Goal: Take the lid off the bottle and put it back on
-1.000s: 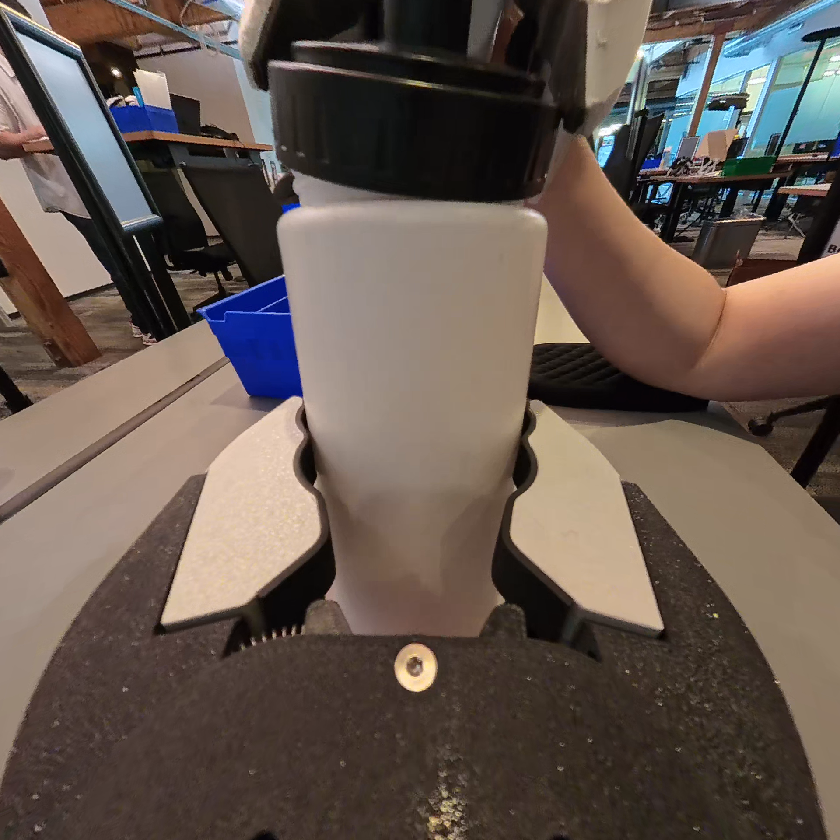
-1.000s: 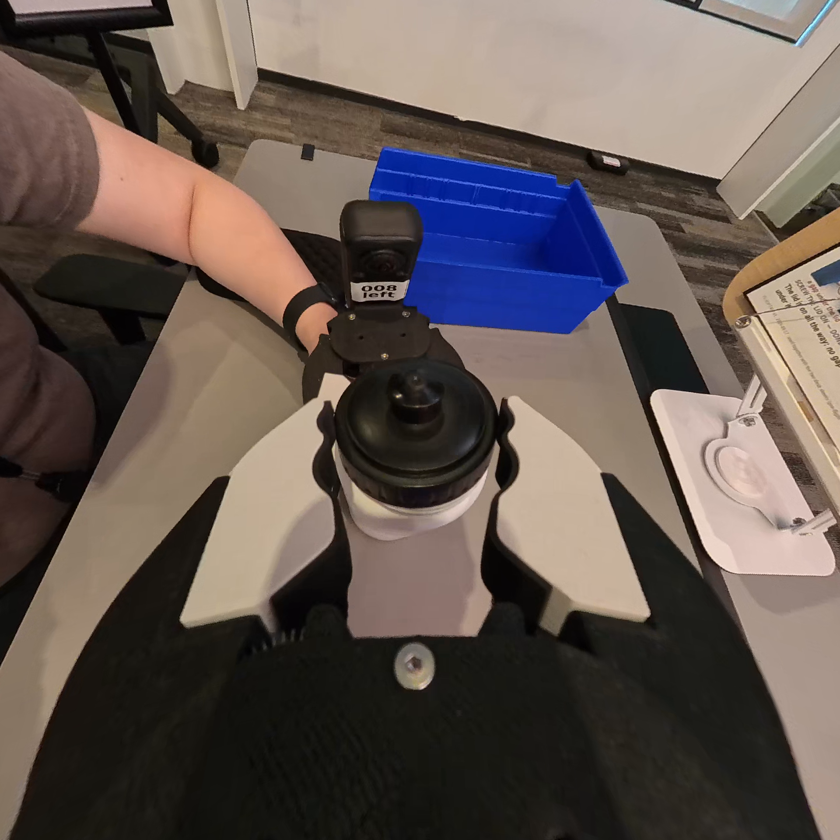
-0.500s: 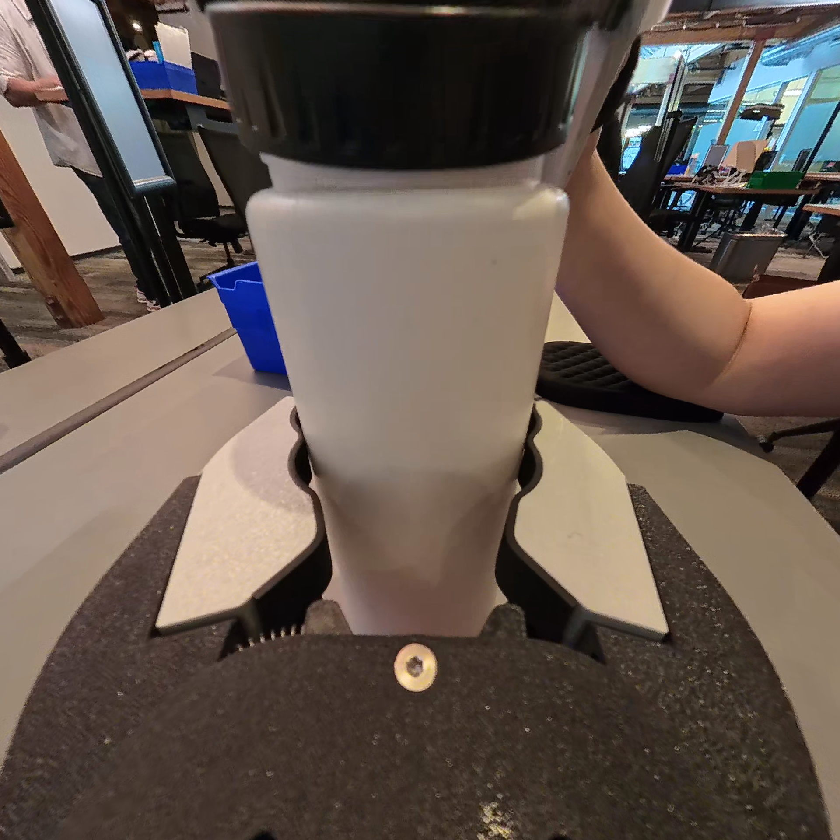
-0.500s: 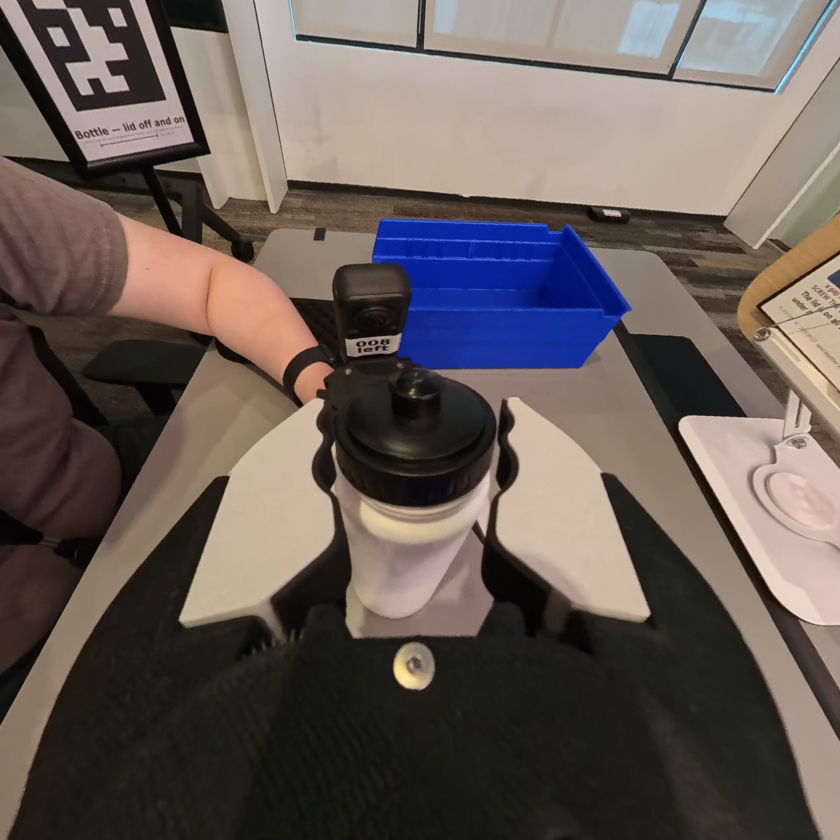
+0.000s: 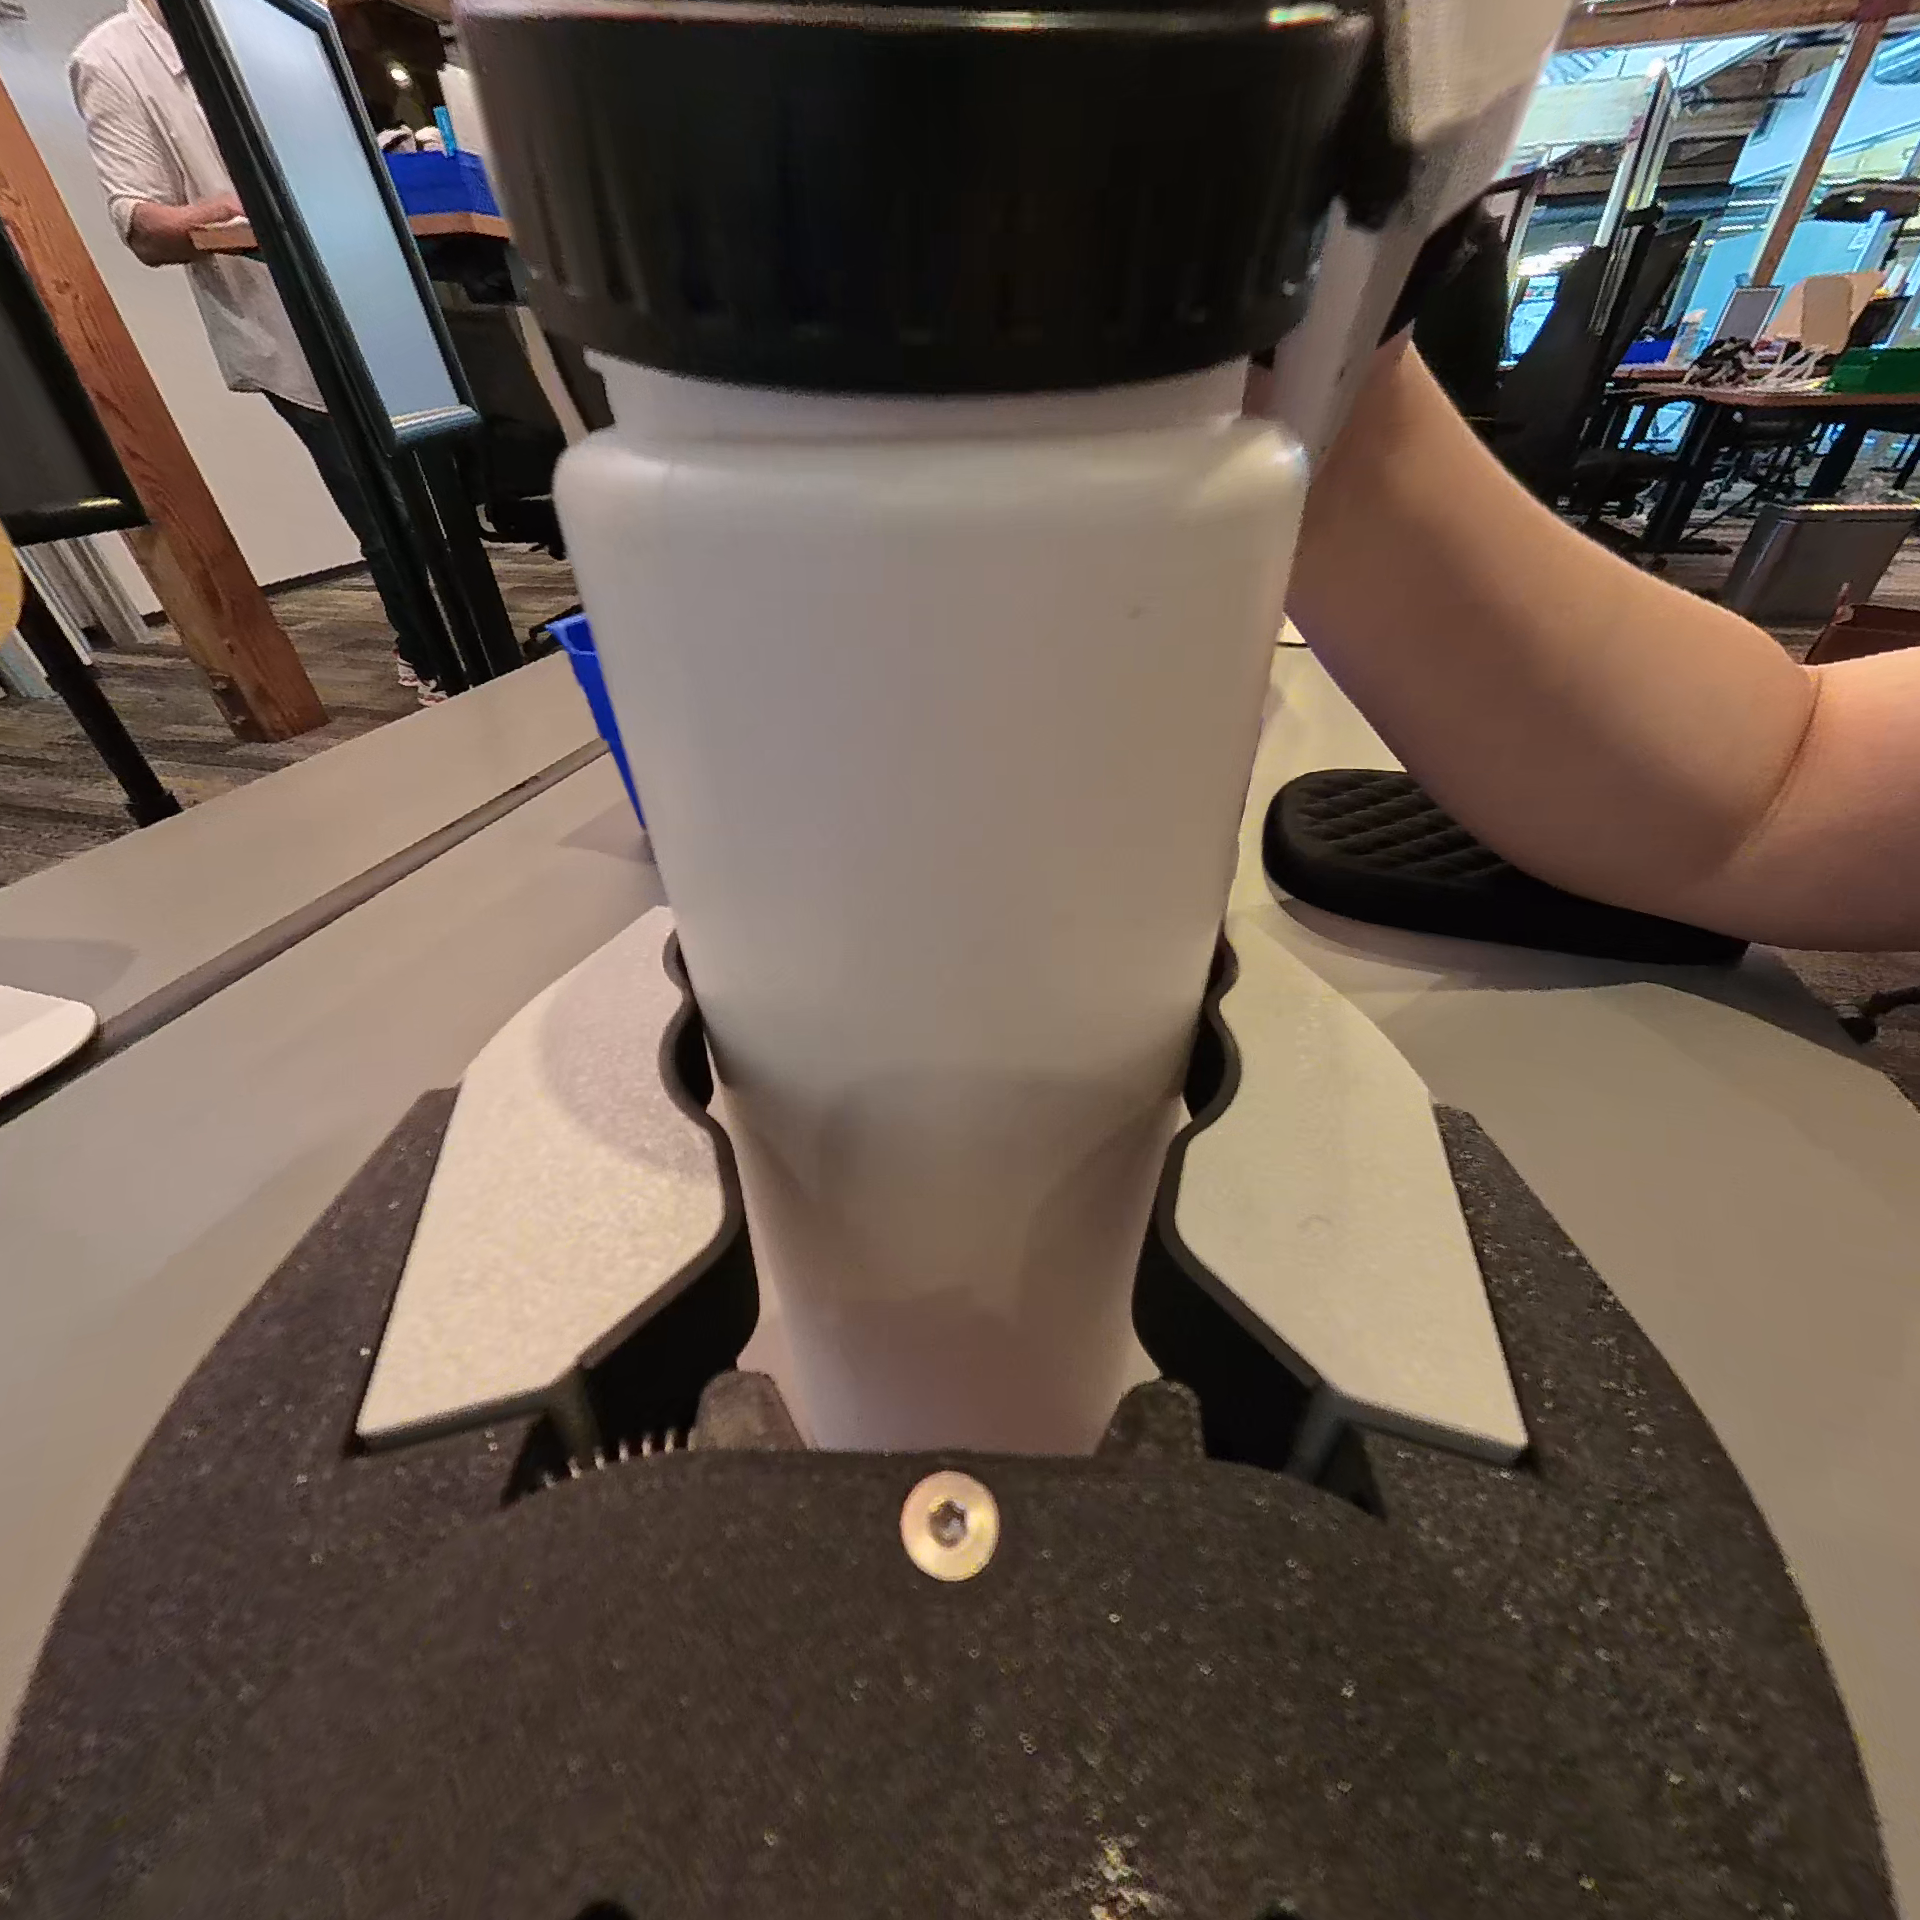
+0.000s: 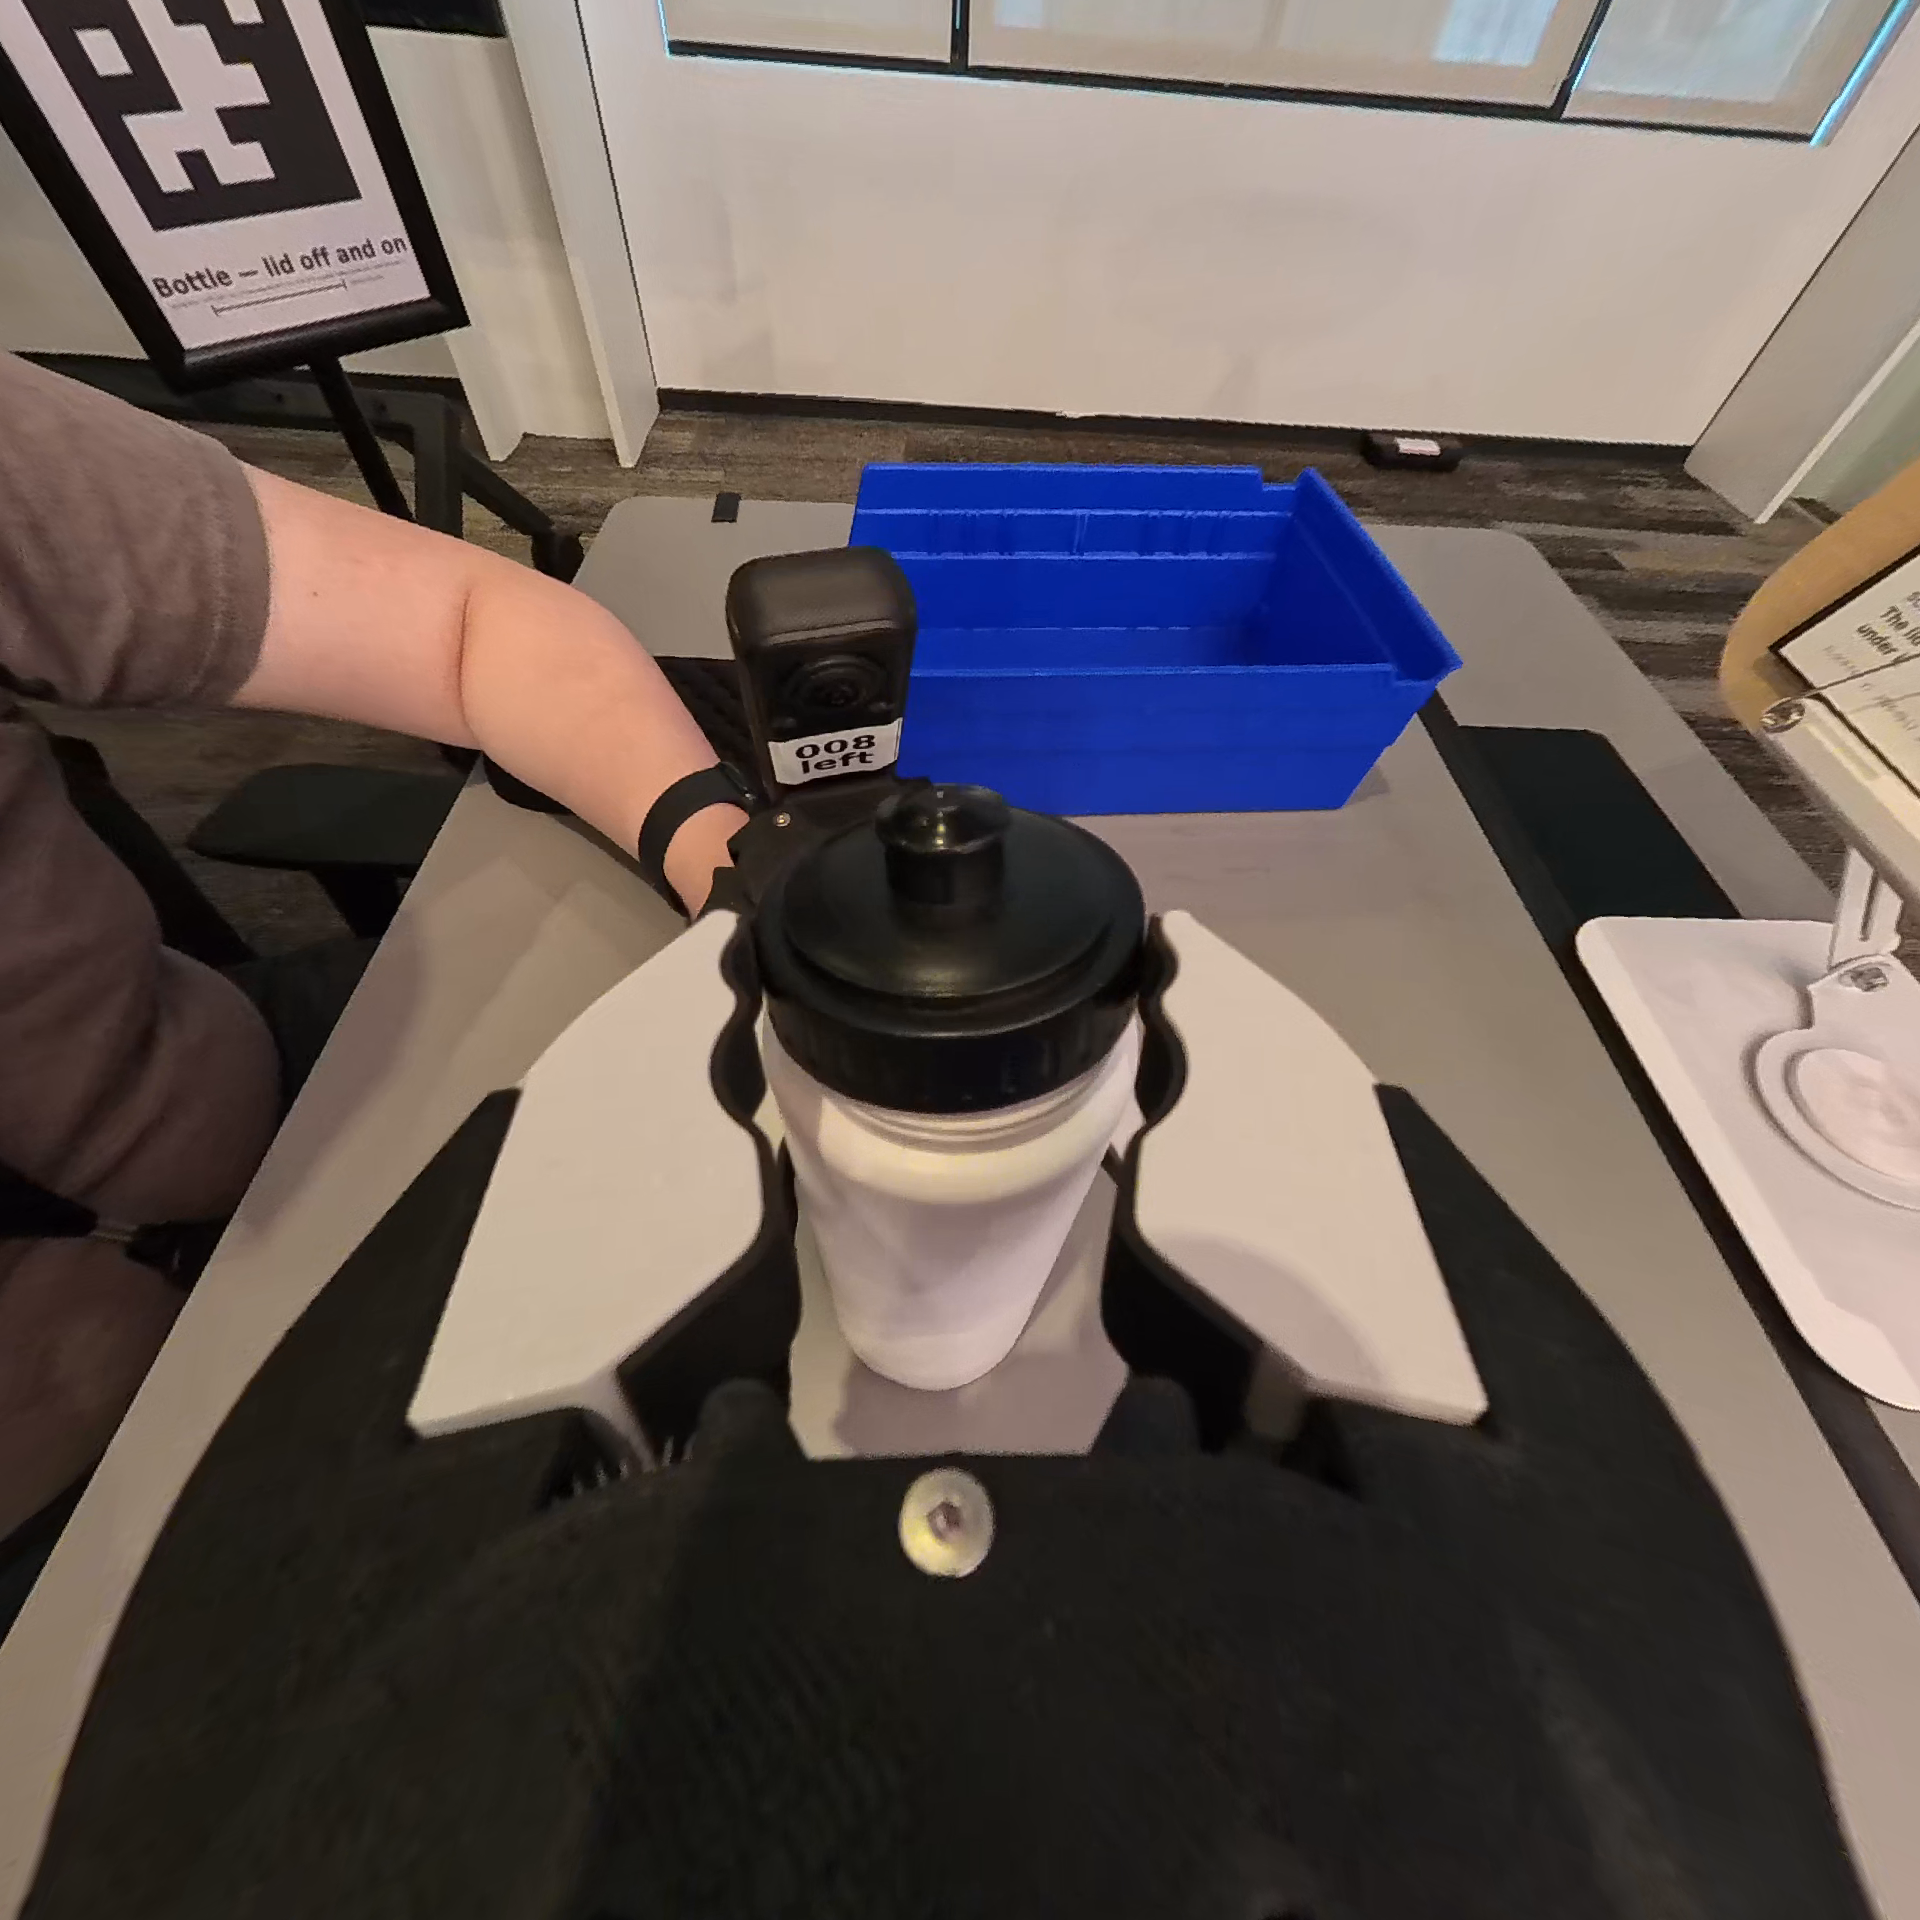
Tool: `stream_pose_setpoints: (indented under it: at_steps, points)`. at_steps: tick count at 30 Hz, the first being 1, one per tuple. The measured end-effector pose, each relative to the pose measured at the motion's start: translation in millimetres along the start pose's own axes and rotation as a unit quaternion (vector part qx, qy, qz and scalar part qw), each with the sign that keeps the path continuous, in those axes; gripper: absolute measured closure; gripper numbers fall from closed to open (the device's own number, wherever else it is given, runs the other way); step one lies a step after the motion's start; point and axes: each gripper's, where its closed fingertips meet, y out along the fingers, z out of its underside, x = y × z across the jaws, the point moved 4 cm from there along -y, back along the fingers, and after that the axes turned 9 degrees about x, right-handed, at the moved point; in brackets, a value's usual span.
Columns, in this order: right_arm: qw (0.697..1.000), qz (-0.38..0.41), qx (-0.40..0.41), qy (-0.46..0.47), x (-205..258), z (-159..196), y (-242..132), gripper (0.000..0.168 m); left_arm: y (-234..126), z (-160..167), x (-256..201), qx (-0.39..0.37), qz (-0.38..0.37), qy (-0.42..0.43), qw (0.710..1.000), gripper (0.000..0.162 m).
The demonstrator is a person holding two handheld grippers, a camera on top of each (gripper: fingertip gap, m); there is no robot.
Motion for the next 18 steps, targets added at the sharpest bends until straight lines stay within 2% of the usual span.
stream_pose_setpoints:
  at_steps: [3, 10, 18]
  points:
    - [1.000, 0.003, -0.027, 0.000, -1.2, -4.9, 0.5, 0.096, -0.9, 0.3, 3.5, 0.000, -0.009, -0.003, 1.000, 0.071]
    - [0.985, 0.040, -0.158, 0.060, -19.9, -19.2, -5.6, 0.097, -7.7, 1.8, 20.9, 0.000, -0.045, -0.016, 0.999, 0.071]
    - [0.986, 0.055, -0.146, 0.064, -24.5, -11.4, 10.6, 0.097, -11.9, 3.3, 32.1, 0.011, -0.064, -0.016, 0.998, 0.071]
